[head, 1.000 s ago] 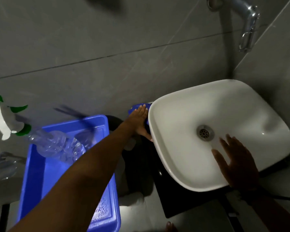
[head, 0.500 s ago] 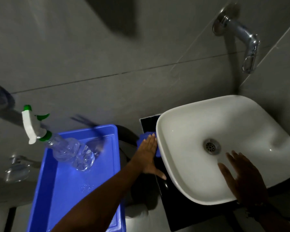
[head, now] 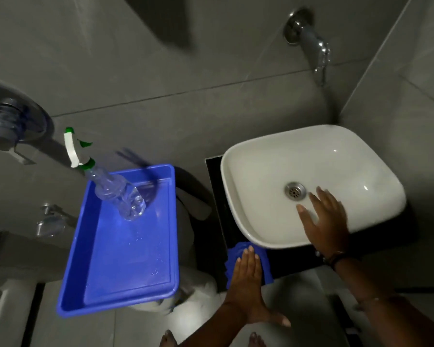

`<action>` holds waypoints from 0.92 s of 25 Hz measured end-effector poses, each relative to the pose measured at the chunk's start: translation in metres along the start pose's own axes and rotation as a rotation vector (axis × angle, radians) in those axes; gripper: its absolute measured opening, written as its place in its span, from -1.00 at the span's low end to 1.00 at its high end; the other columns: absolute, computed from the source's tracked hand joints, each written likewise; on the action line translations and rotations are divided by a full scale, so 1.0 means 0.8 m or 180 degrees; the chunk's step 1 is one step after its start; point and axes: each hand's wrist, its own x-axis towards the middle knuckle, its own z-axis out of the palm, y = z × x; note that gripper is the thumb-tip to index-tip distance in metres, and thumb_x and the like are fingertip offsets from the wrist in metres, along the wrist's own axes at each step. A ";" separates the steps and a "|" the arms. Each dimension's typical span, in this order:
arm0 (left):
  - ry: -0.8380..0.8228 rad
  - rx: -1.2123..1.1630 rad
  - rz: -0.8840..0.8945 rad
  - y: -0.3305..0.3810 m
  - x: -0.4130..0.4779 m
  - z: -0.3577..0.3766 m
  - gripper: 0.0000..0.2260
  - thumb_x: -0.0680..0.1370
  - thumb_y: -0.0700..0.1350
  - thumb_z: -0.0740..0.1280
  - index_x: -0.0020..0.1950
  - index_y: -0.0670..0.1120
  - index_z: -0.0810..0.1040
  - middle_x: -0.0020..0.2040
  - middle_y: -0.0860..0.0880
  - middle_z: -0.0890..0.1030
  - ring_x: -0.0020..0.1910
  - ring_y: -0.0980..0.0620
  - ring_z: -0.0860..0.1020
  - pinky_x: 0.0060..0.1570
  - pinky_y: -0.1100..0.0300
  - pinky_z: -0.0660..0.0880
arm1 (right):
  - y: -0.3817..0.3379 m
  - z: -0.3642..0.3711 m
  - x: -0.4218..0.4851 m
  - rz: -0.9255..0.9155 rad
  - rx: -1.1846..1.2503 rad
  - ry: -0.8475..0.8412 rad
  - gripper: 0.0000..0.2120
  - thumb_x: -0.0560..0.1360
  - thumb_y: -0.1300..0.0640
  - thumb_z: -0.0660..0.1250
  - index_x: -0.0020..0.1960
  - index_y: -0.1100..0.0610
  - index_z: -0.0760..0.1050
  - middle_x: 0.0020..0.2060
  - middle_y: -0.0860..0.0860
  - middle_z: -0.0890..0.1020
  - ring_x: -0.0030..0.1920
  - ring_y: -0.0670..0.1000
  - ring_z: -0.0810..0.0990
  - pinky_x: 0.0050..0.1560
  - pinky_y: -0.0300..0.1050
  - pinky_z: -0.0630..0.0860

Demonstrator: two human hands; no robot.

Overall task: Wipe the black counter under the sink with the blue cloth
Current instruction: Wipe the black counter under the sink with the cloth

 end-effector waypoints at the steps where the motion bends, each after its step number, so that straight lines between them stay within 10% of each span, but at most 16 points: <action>1: 0.0091 -0.0109 -0.0052 0.010 -0.006 -0.001 0.28 0.27 0.46 0.45 0.62 -0.13 -0.26 0.59 -0.09 -0.37 0.57 -0.11 -0.39 0.54 0.06 -0.42 | 0.001 -0.003 -0.021 -0.0072 0.0299 0.0173 -0.56 0.48 -0.01 0.26 0.22 0.27 0.52 0.33 0.26 0.49 0.35 0.27 0.41 0.37 0.20 0.32; 6: 0.2289 -0.0190 0.0796 0.019 -0.037 -0.030 -0.50 0.53 0.16 0.36 0.33 -0.16 0.58 0.50 -0.11 0.42 0.51 -0.12 0.36 0.41 -0.23 0.36 | -0.002 0.032 -0.196 -0.0391 0.0411 -0.0119 -0.69 0.44 0.07 0.20 0.16 0.06 0.50 0.20 0.00 0.45 0.18 0.15 0.51 0.21 -0.02 0.44; 11: 0.2169 0.0069 0.0282 0.055 0.038 -0.131 -0.20 0.57 0.36 0.10 0.64 -0.11 0.00 0.64 -0.23 -0.12 0.63 -0.14 -0.18 0.57 0.02 -0.30 | -0.069 0.114 -0.205 -0.0983 -0.0238 -0.1594 -0.19 0.45 -0.29 0.09 0.55 0.05 -0.09 0.57 0.08 -0.03 0.56 0.15 -0.12 0.53 0.19 -0.15; 23: 0.1853 0.0851 -0.0291 0.061 0.121 -0.103 -0.02 0.47 0.50 -0.03 0.62 -0.19 -0.07 0.64 -0.24 -0.11 0.63 -0.16 -0.12 0.60 -0.15 -0.06 | 0.201 0.031 -0.111 -0.0335 -0.0639 -0.1234 -0.14 0.39 -0.38 0.18 0.46 0.20 0.26 0.46 0.17 0.34 0.50 0.18 0.24 0.49 0.15 0.13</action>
